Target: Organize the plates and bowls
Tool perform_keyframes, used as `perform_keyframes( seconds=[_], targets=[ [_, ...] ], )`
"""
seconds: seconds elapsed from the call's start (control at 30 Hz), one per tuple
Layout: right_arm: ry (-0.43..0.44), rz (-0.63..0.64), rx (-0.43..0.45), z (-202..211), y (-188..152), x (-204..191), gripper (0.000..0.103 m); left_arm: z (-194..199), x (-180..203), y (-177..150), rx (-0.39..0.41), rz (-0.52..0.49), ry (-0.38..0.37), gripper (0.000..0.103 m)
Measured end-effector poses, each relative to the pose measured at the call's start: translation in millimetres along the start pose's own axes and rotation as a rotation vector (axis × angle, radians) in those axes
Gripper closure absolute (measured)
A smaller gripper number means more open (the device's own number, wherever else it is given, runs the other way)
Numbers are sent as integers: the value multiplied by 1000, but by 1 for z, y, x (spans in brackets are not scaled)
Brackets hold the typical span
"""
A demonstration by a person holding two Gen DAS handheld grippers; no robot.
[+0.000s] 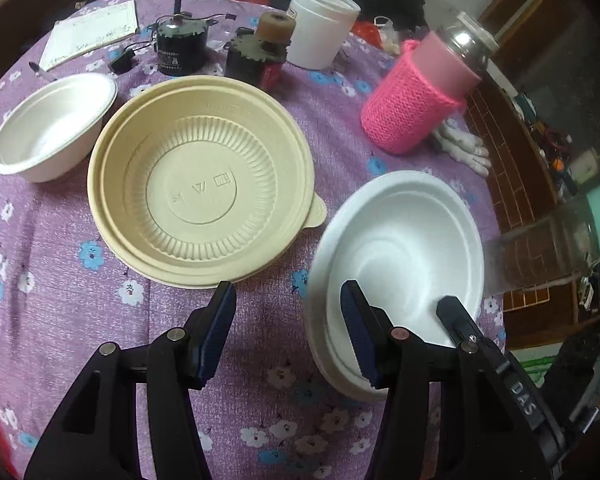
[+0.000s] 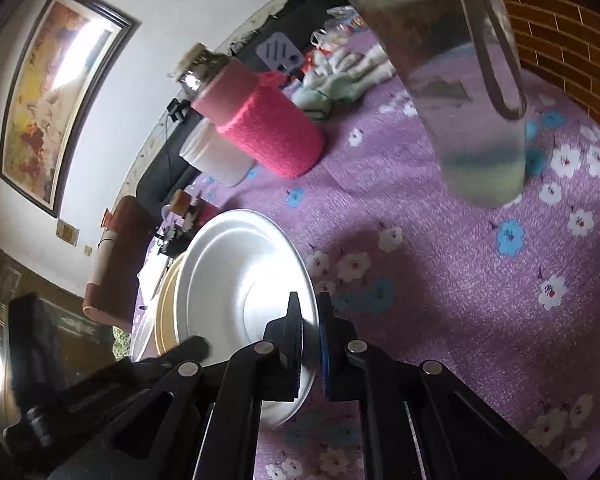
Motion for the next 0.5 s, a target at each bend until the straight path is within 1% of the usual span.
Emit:
perform_keyframes(
  seconds=[0.03,0.07,0.1,0.13,0.17,0.2,0.37,0.5],
  targets=[
    [6,-3,-2,1,1,0,96,1,-1,0,12,6,-6,55],
    [8,-9,-6,1,1,1,96,3,-1,1,32,8,-15,67],
    [8,-14,-10,0,0,2,96,3,1,1,34,4,-21,76],
    [9,-20,-15,0,0,3,96,3,2,1,32,-3,-28,82],
    [17,-28,-25,-1,-1,3,96,3,5,1,27,-15,-38,91],
    [22,-35,-34,-1,-1,3,96,3,7,0,23,-27,-43,95],
    [28,-29,-30,2,-2,-1,96,12,9,-1,48,-58,-36,96],
    [39,-31,-44,3,-7,-6,96,27,2,-6,62,-62,-22,96]
  ],
)
Point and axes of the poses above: each gripper's, at about its wrist camera, not at the fingertips, and z roughly against the way its jaws point, x to its right, y to its top, the point moved 3 cm from there along -z, roughly the way its jaws point, and after that the axes turned 11 degrees about x, right-handed, at the moved point
